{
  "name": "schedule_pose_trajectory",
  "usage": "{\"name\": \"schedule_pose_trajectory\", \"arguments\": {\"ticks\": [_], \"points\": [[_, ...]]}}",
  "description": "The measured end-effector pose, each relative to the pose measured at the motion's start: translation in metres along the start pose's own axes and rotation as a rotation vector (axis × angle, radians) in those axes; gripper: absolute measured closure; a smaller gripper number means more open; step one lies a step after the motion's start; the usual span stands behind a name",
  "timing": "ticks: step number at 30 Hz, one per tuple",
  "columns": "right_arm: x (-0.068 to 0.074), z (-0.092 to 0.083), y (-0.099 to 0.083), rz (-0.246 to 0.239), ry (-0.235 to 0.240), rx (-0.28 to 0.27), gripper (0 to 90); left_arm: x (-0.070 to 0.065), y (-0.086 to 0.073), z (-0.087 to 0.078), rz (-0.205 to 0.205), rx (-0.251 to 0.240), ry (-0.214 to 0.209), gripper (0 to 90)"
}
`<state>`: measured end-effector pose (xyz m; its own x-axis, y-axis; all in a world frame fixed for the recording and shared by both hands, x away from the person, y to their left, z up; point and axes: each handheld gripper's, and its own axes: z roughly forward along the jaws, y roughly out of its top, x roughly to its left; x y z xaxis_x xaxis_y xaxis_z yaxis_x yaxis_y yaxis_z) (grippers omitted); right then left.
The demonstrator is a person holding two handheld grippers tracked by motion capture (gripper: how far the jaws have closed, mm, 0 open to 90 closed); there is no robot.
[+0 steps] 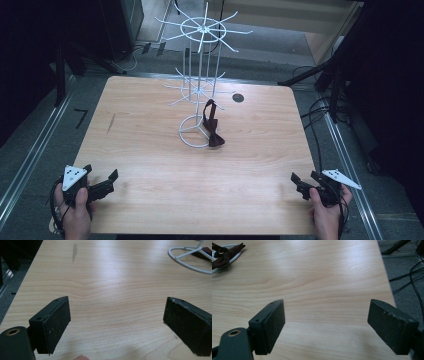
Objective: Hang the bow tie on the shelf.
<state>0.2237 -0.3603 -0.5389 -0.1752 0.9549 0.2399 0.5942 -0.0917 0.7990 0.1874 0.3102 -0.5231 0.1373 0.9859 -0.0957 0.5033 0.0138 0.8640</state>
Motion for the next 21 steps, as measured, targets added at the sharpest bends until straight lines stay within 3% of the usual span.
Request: {"name": "schedule_pose_trajectory", "arguments": {"ticks": [8, 16, 21], "points": [[-0.019, -0.015, -0.009, 0.025, -0.032, -0.006, 15.0, 0.000, 0.000, 0.000, 0.002, 0.000, 0.002, 8.0], [-0.031, -0.030, -0.019, 0.002, -0.042, -0.003, 14.9, 0.000, 0.000, -0.001, 0.001, -0.004, 0.000, 8.0], [-0.040, -0.035, -0.029, 0.036, -0.044, -0.024, 15.1, 0.001, 0.000, -0.001, -0.007, -0.007, -0.003, 8.0]]}}
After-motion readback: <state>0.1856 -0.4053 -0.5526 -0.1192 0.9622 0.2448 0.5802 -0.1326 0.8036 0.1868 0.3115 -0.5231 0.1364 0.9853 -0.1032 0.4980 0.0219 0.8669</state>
